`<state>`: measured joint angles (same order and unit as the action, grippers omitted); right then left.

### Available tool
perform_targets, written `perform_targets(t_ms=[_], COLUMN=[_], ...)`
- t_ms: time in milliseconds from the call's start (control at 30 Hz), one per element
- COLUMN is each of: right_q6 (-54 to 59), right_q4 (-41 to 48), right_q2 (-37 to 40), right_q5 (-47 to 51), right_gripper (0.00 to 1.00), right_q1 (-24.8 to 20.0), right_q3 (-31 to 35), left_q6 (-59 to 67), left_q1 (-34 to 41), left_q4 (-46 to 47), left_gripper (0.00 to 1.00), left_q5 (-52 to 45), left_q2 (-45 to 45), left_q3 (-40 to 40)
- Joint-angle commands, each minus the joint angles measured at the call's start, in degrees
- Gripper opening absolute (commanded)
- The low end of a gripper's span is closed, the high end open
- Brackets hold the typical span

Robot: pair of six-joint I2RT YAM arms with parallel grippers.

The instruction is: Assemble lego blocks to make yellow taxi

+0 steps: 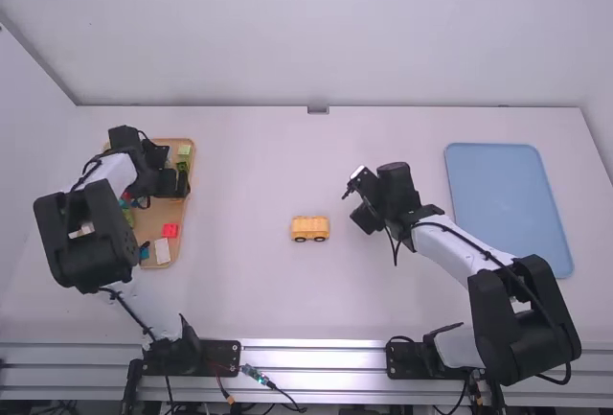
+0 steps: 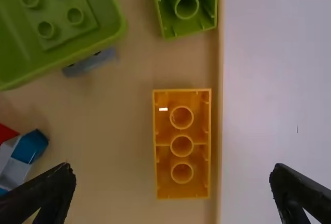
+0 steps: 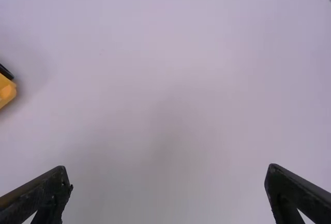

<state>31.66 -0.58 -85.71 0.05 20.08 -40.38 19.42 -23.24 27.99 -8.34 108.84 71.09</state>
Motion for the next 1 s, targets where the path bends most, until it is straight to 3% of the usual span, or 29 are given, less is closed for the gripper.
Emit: perform_targets(t_ms=[0, 33, 67, 133, 467, 567, 733, 800, 833, 867, 967], right_q6=[-0.2, -0.2, -0.2, -0.2, -0.3, -0.4, -0.4, -0.4, -0.4, -0.4, -0.4], right_q4=[-0.1, -0.1, -0.1, -0.1, -0.1, -0.1, -0.1, -0.1, -0.1, -0.1, 0.0], right_q2=[0.9, 0.9, 0.9, 0.9, 0.9, 0.9, 0.9, 0.9, 0.9, 0.9, 0.9], right_q5=[0.0, 0.0, 0.0, 0.0, 0.0, 0.0, 0.0, 0.0, 0.0, 0.0, 0.0], right_gripper=[0.99, 0.99, 0.99, 0.99, 0.99, 0.99, 0.99, 0.99, 0.99, 0.99, 0.99], right_q1=[0.2, 0.2, 0.2, 0.2, 0.2, 0.2, 0.1, 0.1, 0.1, 0.1, 0.3], right_q3=[-0.1, -0.1, -0.1, -0.1, -0.1, -0.1, -0.1, -0.1, -0.1, -0.1, -0.1], left_q6=[-0.4, -0.4, -0.4, -0.4, -0.5, -0.4, -1.8, -1.9, -1.9, -1.9, -1.9], left_q1=[-0.4, -0.3, -0.3, -0.3, -0.3, -0.3, 0.0, 0.0, 0.0, 0.0, 0.0], left_q4=[0.3, 0.7, 0.9, 1.3, 0.5, -1.8, -4.6, -5.3, -5.7, -5.9, -7.2], left_gripper=[0.96, 0.89, 0.76, 0.73, 0.78, 0.72, 0.80, 0.77, 0.64, 0.59, 0.59], left_q5=[0.4, 0.4, 0.4, 0.5, 1.7, 1.7, 1.9, 1.7, 1.7, 1.7, 1.8], left_q2=[-1.3, -1.3, -1.3, -1.3, -1.3, -1.3, -1.3, -1.3, -1.3, -1.3, -1.3], left_q3=[-0.3, -0.3, -0.3, -0.3, -0.8, -2.3, -4.1, -4.6, -4.9, -5.1, -6.1])
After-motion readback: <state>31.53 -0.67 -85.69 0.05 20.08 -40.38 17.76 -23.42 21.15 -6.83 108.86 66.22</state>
